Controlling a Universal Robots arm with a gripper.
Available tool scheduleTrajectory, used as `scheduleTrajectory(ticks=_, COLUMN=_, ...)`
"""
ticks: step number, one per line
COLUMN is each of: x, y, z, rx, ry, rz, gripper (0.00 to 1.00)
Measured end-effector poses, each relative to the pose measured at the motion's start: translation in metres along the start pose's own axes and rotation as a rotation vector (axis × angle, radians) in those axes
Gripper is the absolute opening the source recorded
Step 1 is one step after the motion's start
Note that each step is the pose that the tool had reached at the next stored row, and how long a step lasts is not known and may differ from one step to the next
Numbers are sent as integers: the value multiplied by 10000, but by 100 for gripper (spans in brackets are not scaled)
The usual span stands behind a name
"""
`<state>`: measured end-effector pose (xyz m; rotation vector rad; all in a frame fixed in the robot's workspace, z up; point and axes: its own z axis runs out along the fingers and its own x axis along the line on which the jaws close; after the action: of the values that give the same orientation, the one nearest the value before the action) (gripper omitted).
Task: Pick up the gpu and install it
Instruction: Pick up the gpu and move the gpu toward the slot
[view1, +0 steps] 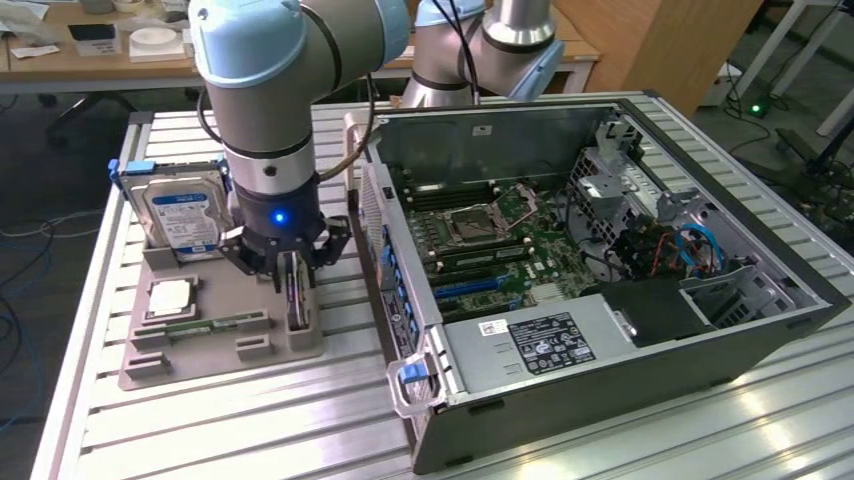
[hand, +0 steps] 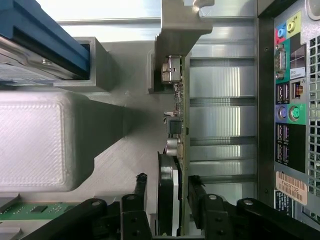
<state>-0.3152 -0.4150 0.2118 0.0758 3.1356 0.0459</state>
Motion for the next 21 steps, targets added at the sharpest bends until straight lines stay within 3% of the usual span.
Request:
scheduleTrajectory(ticks=2, x=0, y=0, z=0, rx=0, ry=0, rz=0, gripper=45)
scheduleTrajectory(ticks=3, x=0, y=0, z=1, rx=-1, ry=-1, rz=1, gripper=39)
scheduleTrajectory(ticks=21, x=5, y=22, z=14, rx=-1, ry=1, rz=-35, gripper=38)
